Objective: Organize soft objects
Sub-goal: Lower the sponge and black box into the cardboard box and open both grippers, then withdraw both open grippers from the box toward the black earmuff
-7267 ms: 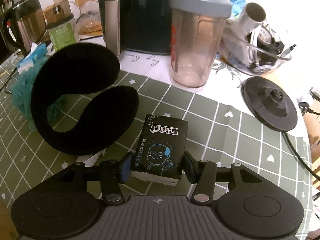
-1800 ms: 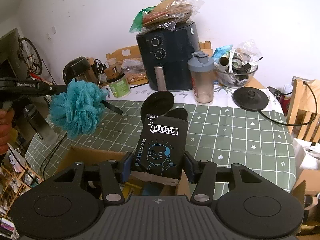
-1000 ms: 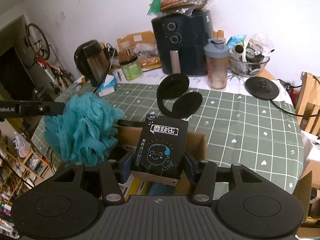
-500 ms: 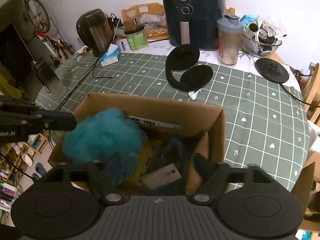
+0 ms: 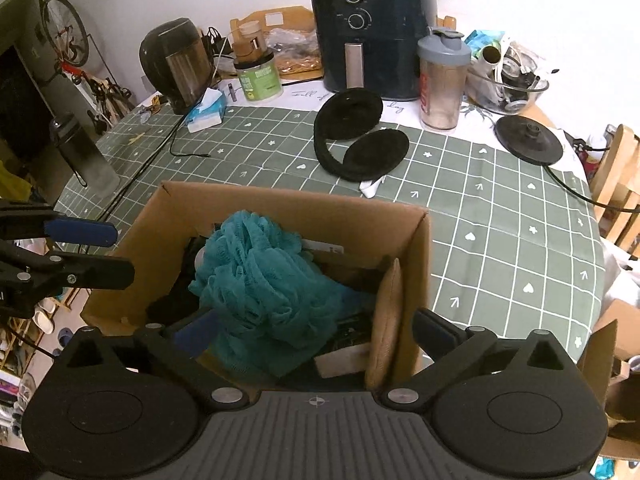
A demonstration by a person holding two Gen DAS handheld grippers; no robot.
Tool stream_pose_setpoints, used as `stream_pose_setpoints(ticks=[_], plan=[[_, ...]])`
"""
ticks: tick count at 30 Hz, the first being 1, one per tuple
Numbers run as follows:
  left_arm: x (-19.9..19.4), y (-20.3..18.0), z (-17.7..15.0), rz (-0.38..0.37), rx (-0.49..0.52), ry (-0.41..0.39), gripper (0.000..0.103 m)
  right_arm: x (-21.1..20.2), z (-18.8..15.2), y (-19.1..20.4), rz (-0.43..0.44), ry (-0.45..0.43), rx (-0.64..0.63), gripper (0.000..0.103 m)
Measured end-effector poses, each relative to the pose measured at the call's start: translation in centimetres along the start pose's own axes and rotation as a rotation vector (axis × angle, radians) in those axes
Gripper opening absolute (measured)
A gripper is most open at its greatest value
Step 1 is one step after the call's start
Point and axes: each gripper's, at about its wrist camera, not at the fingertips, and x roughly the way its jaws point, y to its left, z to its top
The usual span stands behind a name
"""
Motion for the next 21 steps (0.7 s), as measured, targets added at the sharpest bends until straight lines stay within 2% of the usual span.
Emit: stream_pose_setpoints(ticks=[11,15,21], plan=[[0.2,0.6,0.4,0.037,-0.01,-0.001,0.072,0.3,0.5,-0.4,-0.022,0.003,-0.017,0.103],[0.3,1.0,0.7,0.059,-0.011,-0.01,0.079,0.3,1.0,-1.0,-0.046,0.001,-0.03,0.103],[0.3,1.7,1.7,0.088,-0.013,-0.04,0.08,0.5,1.7,-2.4,-0.067,-0.003,-0.026,0.103]])
